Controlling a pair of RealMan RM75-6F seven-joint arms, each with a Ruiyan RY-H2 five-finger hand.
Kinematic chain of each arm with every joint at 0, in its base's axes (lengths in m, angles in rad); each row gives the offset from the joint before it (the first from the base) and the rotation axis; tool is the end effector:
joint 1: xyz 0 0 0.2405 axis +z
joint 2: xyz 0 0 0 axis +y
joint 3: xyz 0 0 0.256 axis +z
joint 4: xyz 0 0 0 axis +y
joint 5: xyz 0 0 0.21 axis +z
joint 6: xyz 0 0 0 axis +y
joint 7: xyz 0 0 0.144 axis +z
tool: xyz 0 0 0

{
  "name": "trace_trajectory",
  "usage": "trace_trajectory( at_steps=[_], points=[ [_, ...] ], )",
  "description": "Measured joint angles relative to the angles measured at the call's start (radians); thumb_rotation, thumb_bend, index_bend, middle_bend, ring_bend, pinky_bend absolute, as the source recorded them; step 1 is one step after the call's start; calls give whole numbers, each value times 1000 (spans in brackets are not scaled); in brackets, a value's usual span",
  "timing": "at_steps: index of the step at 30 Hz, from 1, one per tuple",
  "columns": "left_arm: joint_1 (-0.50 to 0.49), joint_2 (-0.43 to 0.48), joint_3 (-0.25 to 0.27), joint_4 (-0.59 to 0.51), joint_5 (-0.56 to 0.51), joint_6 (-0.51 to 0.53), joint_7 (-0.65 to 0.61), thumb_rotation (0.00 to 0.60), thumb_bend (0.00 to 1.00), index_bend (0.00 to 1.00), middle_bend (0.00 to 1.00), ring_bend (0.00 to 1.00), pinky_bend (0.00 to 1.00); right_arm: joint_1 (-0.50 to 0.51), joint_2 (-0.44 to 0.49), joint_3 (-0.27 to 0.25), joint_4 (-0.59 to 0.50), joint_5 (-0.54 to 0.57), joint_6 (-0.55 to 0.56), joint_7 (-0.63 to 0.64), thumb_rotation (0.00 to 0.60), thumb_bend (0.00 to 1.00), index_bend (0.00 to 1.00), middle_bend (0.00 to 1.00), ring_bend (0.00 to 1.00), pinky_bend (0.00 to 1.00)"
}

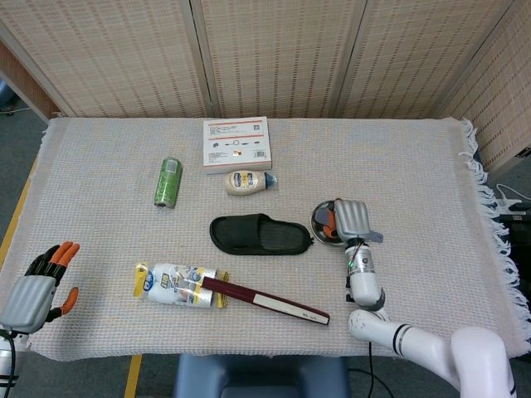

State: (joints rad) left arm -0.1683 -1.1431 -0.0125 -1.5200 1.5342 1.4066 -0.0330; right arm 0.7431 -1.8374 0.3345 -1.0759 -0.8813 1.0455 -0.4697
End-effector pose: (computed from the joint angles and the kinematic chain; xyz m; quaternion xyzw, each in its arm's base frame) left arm -0.3152 0.2005 0.1434 -0.6454 -0.3770 -0.3718 0.5506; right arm -0.1859 -0.3880 -0.0422 0.6229 -0.4284 0.3397 0.5596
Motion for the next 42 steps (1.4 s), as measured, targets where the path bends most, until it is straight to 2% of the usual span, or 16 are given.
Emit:
trace_trajectory(
  at_steps=[8, 14, 20, 23, 27, 33, 42],
  points=[
    [-1, 1, 1, 0, 1, -2, -2, 600, 472, 0, 0, 0, 125, 17, 52, -9, -78, -40, -23, -14, 600, 409, 853, 675, 572, 668],
    [-1, 3, 1, 0, -2, -3, -7, 600, 475, 0, 0, 0, 125, 58, 118, -19, -165, -65, -88, -53, 600, 415, 892, 701, 597, 696],
    [1, 6, 1, -5, -1, 1, -9, 600, 479, 0, 0, 0, 126, 93, 148, -35, -195, -57, -138, -113, 600, 423, 913, 721, 621, 724],
    [6, 10, 4, -7, 7, 11, -16, 600, 483, 0, 0, 0, 126, 131, 175, -45, -229, -7, -182, -200, 600, 437, 926, 730, 629, 734],
    [8, 13, 5, -7, 12, 16, -21, 600, 483, 0, 0, 0, 126, 197, 214, -62, -293, 125, -212, -342, 600, 445, 929, 731, 631, 738],
    [9, 15, 8, -9, 20, 22, -26, 600, 481, 0, 0, 0, 126, 306, 237, -109, -361, 287, -193, -509, 600, 446, 929, 731, 631, 738],
    [10, 19, 9, -8, 21, 21, -37, 600, 481, 0, 0, 0, 126, 374, 187, -166, -314, 380, -159, -566, 600, 445, 929, 731, 631, 738]
  ],
)
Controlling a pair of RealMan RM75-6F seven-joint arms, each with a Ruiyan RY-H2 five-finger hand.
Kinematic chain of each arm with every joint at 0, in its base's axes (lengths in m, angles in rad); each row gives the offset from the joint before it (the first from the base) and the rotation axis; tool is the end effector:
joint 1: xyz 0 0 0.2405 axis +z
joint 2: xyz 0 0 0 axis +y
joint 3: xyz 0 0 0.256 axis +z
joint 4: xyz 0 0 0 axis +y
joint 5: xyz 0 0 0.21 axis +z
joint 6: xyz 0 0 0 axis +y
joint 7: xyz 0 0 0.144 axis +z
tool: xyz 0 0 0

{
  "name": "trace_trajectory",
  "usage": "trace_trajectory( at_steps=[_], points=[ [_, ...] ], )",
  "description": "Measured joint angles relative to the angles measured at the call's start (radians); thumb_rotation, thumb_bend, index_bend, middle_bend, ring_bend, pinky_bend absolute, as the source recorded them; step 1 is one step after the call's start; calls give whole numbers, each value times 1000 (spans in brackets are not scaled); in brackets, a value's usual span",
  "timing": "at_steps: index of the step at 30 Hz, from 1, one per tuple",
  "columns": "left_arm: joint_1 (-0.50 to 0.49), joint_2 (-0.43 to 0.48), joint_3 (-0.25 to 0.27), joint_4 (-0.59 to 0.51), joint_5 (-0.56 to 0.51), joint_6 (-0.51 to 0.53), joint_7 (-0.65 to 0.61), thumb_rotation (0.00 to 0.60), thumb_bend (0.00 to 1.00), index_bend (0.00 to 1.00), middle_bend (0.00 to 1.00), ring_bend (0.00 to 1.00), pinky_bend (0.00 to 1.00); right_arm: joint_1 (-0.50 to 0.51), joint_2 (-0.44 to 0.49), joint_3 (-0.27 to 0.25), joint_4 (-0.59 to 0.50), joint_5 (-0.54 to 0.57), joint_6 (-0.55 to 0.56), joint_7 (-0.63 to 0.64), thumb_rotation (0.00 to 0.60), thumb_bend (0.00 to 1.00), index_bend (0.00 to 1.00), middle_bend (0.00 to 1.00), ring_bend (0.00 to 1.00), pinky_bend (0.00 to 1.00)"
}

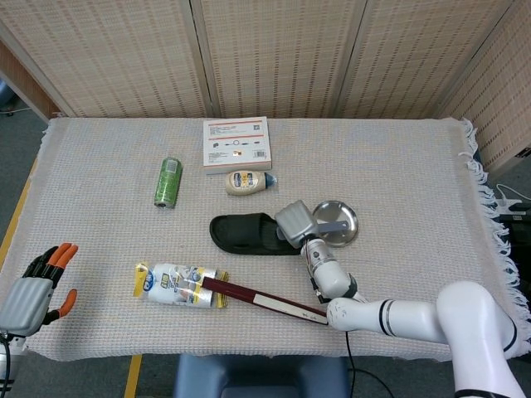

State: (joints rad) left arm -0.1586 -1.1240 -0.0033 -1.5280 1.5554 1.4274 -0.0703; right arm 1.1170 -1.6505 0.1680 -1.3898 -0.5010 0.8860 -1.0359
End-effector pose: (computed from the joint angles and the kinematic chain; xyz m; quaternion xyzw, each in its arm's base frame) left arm -0.3141 0.1953 0.1491 -0.6428 -0.3806 -0.3827 0.5436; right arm -0.0790 -0.3887 -0.0567 0.8301 -0.2382 0.1819 0.4702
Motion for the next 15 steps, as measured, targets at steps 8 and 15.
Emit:
trace_trajectory(
  at_steps=[8, 15],
  points=[
    [0, 5, 0, 3, -1, -2, -17, 600, 482, 0, 0, 0, 126, 19, -43, -27, 61, 14, -9, 17, 600, 446, 929, 731, 631, 738],
    [0, 9, 2, 5, 5, 1, -28, 600, 482, 0, 0, 0, 126, 47, -98, -17, 89, -12, -30, 56, 600, 446, 929, 731, 631, 738]
  ],
)
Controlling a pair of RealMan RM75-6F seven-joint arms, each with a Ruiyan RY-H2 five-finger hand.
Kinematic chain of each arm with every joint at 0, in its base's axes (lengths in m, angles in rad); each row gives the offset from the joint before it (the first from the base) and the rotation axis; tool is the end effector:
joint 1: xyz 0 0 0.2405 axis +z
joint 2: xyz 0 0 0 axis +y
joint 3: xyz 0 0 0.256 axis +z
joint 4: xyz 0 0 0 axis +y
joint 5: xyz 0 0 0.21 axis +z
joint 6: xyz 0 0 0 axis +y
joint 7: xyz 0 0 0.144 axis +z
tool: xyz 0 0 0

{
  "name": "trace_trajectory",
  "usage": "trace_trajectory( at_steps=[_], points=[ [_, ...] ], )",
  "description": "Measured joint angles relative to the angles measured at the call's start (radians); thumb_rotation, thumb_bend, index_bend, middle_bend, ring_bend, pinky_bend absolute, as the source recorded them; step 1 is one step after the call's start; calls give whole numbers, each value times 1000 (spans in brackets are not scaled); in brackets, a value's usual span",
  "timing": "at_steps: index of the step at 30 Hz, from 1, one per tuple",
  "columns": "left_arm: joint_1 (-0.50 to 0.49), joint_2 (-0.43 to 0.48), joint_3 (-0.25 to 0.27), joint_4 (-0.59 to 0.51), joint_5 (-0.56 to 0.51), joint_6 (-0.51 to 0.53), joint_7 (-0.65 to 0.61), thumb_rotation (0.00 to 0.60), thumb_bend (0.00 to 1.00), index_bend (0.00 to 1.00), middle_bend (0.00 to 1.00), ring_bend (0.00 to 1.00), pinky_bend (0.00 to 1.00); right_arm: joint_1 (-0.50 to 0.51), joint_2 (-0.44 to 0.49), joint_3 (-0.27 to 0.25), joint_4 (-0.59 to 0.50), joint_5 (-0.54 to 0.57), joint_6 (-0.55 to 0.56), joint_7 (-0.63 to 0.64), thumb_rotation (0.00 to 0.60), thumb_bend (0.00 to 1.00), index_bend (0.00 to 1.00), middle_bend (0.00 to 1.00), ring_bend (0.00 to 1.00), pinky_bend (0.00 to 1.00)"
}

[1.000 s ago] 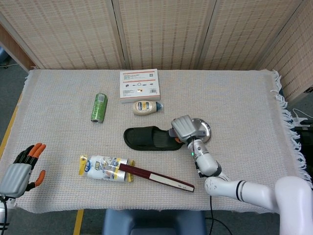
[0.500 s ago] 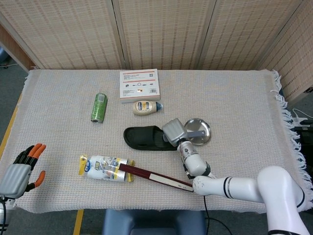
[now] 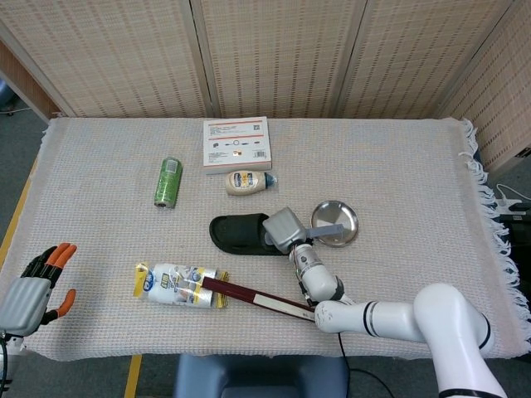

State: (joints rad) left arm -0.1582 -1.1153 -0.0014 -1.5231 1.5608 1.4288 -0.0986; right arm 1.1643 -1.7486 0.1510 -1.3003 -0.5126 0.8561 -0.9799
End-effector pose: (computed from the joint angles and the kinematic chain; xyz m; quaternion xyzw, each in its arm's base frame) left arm -0.3154 0.1950 0.1522 -0.6411 -0.3847 -0.3868 0.5398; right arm -0.0634 -0.3826 -0.0882 0.8412 -0.2414 0.1938 0.4434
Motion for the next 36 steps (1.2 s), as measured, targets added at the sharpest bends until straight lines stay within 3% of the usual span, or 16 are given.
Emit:
trace_trajectory(
  at_steps=[10, 23, 36],
  points=[
    [5, 6, 2, 2, 10, 15, -14, 600, 483, 0, 0, 0, 127, 34, -53, -11, 44, -12, 3, -5, 600, 444, 927, 731, 631, 738],
    [17, 8, 4, 0, 14, 32, -8, 600, 491, 0, 0, 0, 127, 9, 51, -73, -68, 33, 46, -53, 600, 444, 926, 731, 631, 738],
    [15, 12, 2, 6, 11, 27, -25, 600, 490, 0, 0, 0, 128, 45, -45, -49, 23, 14, 20, -29, 600, 444, 921, 731, 631, 738]
  ],
)
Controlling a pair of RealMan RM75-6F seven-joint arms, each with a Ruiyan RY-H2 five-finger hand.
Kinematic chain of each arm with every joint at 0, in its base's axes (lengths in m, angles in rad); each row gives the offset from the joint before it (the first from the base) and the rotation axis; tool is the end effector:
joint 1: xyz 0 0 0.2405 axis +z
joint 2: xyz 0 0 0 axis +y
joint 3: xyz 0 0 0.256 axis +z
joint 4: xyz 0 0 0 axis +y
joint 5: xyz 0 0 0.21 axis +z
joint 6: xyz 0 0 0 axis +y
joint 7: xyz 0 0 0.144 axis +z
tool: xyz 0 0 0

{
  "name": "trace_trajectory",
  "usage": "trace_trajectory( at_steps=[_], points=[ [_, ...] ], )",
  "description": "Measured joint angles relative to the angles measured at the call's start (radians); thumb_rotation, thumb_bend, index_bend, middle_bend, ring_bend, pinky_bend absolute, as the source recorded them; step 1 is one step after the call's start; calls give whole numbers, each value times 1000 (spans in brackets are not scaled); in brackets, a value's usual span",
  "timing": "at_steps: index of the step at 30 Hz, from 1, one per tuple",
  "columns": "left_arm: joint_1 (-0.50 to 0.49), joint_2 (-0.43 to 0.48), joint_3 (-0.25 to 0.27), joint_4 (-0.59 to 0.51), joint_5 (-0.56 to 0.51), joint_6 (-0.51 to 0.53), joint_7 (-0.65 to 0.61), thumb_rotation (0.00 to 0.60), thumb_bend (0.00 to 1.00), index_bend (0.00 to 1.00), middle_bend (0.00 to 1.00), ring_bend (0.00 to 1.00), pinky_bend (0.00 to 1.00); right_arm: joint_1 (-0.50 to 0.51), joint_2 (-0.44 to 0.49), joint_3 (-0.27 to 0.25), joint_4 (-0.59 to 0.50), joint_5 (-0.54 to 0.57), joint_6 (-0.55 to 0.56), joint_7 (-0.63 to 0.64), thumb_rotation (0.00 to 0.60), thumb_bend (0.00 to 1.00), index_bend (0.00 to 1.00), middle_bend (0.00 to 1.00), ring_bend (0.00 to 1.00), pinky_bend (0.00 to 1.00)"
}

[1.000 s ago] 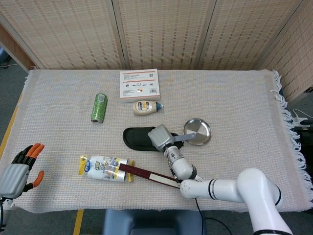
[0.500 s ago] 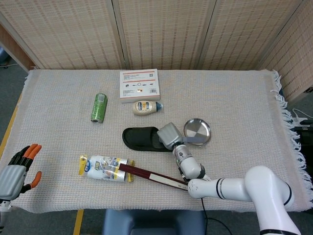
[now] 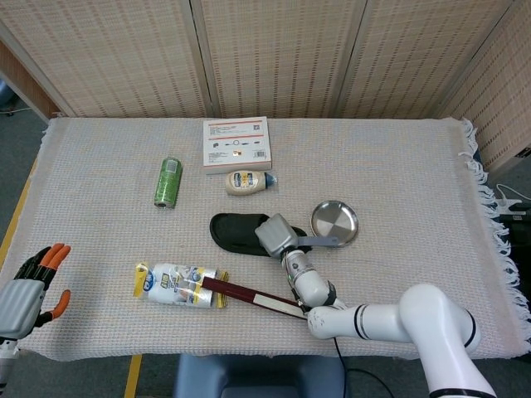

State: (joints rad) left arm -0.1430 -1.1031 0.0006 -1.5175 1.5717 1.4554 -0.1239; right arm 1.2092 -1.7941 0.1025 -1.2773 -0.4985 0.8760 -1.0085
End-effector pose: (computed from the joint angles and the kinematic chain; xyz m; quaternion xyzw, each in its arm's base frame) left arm -0.3174 0.1901 0.1593 -0.6354 -0.3830 -0.3941 0.5425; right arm -0.0564 -0.3734 -0.1042 0.8560 -0.2086 0.1794 0.4376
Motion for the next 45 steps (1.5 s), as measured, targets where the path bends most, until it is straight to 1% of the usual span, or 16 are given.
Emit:
trace_trajectory(
  at_steps=[3, 7, 18, 22, 26, 34, 37, 41, 45],
  points=[
    [1, 2, 0, 1, 0, 1, -5, 600, 489, 0, 0, 0, 128, 4, -24, -2, 29, -11, -9, 5, 600, 444, 919, 731, 631, 738],
    [3, 3, 0, 2, 2, 4, -8, 600, 489, 0, 0, 0, 128, 3, -19, -14, 25, 2, -13, -8, 600, 444, 919, 731, 631, 738],
    [3, 1, 1, -2, 7, 6, 4, 600, 489, 0, 0, 0, 128, -17, 85, -63, -113, 58, 37, -60, 600, 444, 919, 731, 631, 738],
    [-2, -1, 0, -1, 6, -2, 4, 600, 487, 0, 0, 0, 128, -16, 92, -68, -124, 69, 41, -66, 600, 445, 919, 731, 631, 738],
    [-8, -2, -2, 3, -1, -17, -2, 600, 487, 0, 0, 0, 128, -8, 69, -56, -97, 63, 33, -56, 600, 444, 919, 731, 631, 738],
    [-7, 2, -4, 8, -8, -16, -14, 600, 485, 0, 0, 0, 129, 15, -31, -23, 35, 30, -15, -18, 600, 445, 918, 732, 631, 738],
    [-5, 3, -4, 7, -8, -13, -13, 600, 487, 0, 0, 0, 129, 14, -41, -23, 49, 13, -22, -7, 600, 444, 918, 731, 631, 738],
    [-2, 2, -3, 5, -3, -4, -7, 600, 488, 0, 0, 0, 128, -1, -5, -36, 6, 6, 0, -7, 600, 445, 918, 731, 631, 738],
    [-1, 0, -1, 3, 0, -3, 3, 600, 489, 0, 0, 0, 129, -27, 69, -49, -85, -6, 40, -1, 600, 445, 918, 731, 631, 738]
  ],
)
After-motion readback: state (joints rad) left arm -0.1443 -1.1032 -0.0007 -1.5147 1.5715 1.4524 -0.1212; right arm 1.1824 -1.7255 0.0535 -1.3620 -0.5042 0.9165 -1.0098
